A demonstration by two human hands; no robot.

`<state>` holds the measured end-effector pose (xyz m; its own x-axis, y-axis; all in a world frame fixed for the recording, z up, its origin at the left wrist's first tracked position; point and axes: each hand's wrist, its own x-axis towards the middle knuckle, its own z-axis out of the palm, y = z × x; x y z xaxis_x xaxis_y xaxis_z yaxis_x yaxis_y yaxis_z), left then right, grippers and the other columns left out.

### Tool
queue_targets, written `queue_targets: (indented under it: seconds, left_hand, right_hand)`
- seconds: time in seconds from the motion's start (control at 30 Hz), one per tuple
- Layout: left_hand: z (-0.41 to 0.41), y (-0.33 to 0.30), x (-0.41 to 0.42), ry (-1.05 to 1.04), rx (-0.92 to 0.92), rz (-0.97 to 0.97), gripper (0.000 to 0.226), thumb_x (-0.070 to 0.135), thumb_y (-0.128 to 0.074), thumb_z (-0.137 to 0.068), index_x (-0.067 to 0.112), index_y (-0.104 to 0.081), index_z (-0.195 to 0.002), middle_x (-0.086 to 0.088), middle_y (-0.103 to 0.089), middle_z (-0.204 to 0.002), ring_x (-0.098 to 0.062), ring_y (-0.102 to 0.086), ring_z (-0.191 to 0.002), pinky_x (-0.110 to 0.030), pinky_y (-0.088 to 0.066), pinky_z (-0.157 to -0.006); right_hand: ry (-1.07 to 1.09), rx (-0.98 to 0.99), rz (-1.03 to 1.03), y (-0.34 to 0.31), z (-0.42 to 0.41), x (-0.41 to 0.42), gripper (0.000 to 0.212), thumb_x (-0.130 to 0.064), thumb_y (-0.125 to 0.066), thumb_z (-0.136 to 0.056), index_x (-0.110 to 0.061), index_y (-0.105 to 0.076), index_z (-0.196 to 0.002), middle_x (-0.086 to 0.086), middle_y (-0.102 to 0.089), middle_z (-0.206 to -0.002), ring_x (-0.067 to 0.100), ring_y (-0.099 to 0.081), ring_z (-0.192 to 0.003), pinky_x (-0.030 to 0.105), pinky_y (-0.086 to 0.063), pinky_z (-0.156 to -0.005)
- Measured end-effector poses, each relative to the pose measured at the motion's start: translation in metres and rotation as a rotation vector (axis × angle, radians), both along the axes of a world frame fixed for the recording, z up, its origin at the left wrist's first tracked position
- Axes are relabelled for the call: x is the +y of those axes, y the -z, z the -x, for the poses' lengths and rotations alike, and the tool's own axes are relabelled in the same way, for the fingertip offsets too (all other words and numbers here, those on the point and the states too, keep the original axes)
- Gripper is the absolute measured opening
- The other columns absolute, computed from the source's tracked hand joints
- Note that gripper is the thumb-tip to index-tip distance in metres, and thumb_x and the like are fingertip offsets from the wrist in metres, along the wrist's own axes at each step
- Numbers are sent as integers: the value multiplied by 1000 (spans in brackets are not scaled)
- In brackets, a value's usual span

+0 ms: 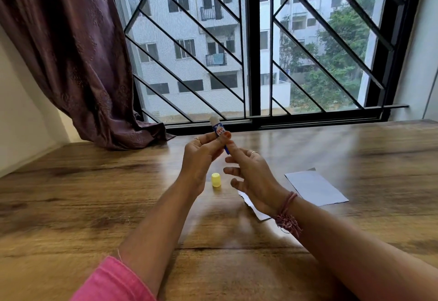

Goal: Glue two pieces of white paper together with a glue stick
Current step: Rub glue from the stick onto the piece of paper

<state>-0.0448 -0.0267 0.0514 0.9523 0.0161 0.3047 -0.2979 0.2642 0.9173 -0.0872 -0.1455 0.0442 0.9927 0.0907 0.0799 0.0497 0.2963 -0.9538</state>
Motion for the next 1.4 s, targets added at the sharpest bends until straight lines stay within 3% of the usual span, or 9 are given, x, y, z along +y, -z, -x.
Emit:
queue_targets:
  seconds: [0.17,0.27,0.4,0.53,0.73,0.97,1.17,1.4]
  left_hand:
    - [1,-1,0,15,-4,6,22,22,-78,-69,12,-73,-89,0,-74,-78,-14,-70,-81,-22,-53,-75]
    - [1,-1,-1,-2,-9,-12,20,21,-77,-72,12,-73,-90,0,-75,-80,-16,-69,-86,-25,-52,-81]
    - [2,-1,-1,-3,-3,-9,13,17,-75,-77,13,-73,-89,1,-74,-79,-16,-68,-86,-29,-51,-88]
    - [4,-3,-3,21,0,-20,12,20,-75,-77,13,-73,-87,0,-72,-76,-15,-66,-76,-30,-50,-84]
    - [5,-2,-6,9,12,-30,14,21,-75,-78,12,-73,-89,-2,-73,-79,-18,-65,-84,-30,-50,-85]
    - [4,-2,-3,-27,-17,-60,14,20,-74,-79,12,-74,-92,-1,-74,-81,-18,-69,-88,-31,-52,-90]
    - [4,-1,-5,-31,-6,-71,17,19,-74,-79,10,-74,-93,0,-73,-79,-18,-67,-87,-31,-51,-90]
    - [5,-1,-5,-31,-6,-98,16,20,-75,-78,11,-74,-91,-1,-72,-79,-18,-65,-83,-30,-50,-83]
  right_hand:
    - [53,-68,41,4,-1,0,40,-25,-66,-87,-4,-53,-118,0,-60,-89,7,-58,-71,22,-43,-57]
    - [87,-98,72,6,-1,1,35,-28,-63,-88,-6,-55,-113,-2,-61,-82,6,-58,-67,22,-41,-55]
    - [41,-101,84,4,-1,3,24,-34,-53,-94,-12,-57,-103,0,-59,-88,6,-58,-64,22,-39,-53]
    - [-2,-85,67,5,-1,5,37,-43,-38,-98,-12,-58,-97,4,-61,-86,9,-57,-62,22,-36,-54]
    - [-19,-25,27,5,-2,3,46,-46,-32,-99,-15,-61,-80,3,-64,-73,10,-55,-58,23,-36,-55]
    - [-17,1,-43,3,-1,5,52,-53,-45,-92,-7,-57,-113,3,-60,-84,8,-57,-59,20,-41,-50]
    - [-44,-20,-99,5,-3,5,40,-46,-47,-93,-8,-55,-104,1,-56,-81,7,-56,-59,19,-44,-50]
    - [-43,-48,-71,10,-5,6,46,-50,-35,-96,-11,-58,-94,-1,-54,-72,3,-54,-52,17,-42,-51]
